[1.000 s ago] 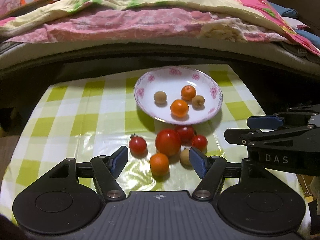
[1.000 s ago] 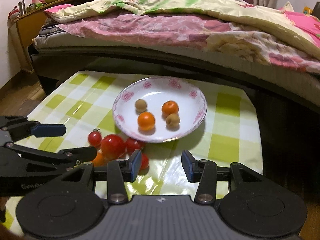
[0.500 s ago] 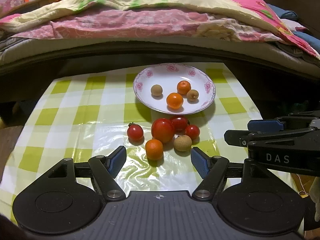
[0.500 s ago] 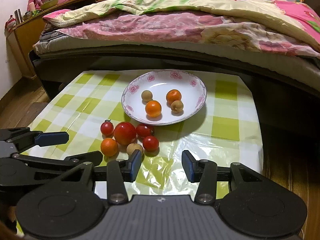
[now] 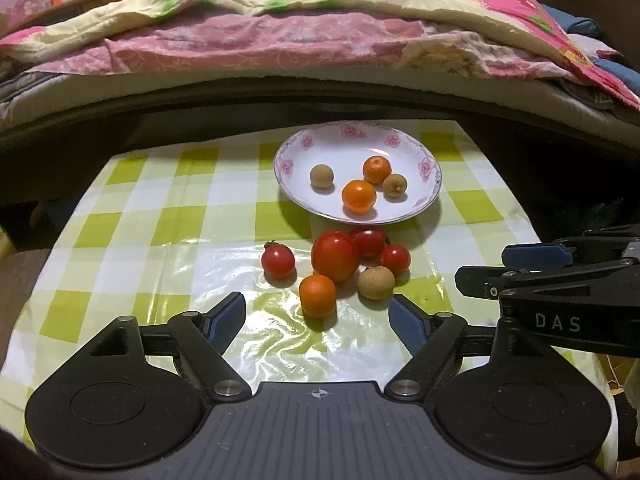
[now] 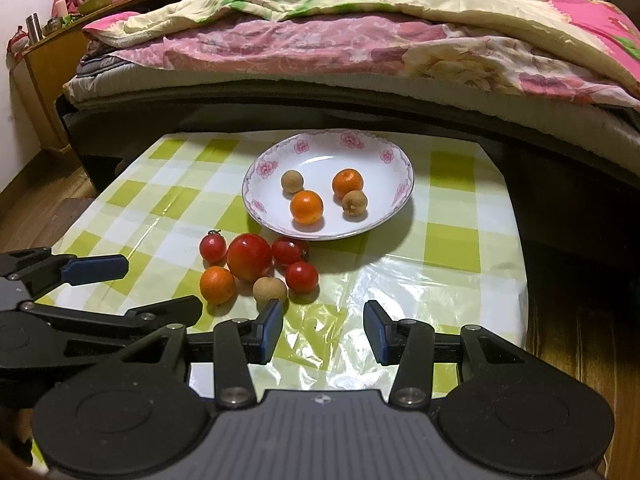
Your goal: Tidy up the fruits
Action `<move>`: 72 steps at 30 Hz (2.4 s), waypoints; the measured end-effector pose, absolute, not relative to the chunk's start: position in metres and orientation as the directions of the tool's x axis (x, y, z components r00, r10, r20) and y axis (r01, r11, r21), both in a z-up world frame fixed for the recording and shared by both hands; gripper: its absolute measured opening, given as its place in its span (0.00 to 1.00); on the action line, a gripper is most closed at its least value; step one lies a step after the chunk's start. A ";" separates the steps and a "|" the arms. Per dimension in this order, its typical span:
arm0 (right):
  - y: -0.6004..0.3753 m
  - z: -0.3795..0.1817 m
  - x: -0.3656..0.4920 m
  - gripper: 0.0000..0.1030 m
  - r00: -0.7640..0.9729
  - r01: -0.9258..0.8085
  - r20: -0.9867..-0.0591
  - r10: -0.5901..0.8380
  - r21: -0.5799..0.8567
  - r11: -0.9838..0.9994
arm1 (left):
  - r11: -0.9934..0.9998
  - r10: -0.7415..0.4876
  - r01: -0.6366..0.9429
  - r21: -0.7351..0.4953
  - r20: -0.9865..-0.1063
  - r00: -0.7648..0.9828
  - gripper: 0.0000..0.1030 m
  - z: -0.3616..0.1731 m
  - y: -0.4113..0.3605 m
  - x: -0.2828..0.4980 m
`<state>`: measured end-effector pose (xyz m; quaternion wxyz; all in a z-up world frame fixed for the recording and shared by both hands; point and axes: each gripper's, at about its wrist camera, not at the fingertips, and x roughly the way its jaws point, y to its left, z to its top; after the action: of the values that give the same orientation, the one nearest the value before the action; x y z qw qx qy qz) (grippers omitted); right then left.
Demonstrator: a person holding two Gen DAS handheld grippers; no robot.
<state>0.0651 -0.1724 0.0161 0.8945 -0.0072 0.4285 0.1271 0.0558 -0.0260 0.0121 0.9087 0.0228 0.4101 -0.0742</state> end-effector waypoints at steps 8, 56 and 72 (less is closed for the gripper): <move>-0.171 0.005 0.071 0.45 0.574 -0.244 -0.787 0.225 0.099 0.965 | 0.988 -0.105 0.154 -0.007 -0.761 0.640 0.82 0.004 -0.026 0.060; -0.147 -0.039 0.143 0.29 0.478 -0.344 -0.824 0.303 0.142 0.928 | 0.980 -0.138 0.197 -0.026 -0.803 0.580 0.83 -0.027 -0.021 0.078; -0.169 -0.032 0.126 0.29 0.480 -0.317 -0.823 0.302 0.158 0.935 | 0.973 -0.173 0.224 -0.054 -0.813 0.556 0.51 -0.037 -0.024 0.073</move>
<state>0.1262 -0.1693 -0.0318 0.8603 -0.0079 0.4769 0.1799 0.0733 -0.0236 -0.0373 0.8817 0.0275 0.4573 -0.1126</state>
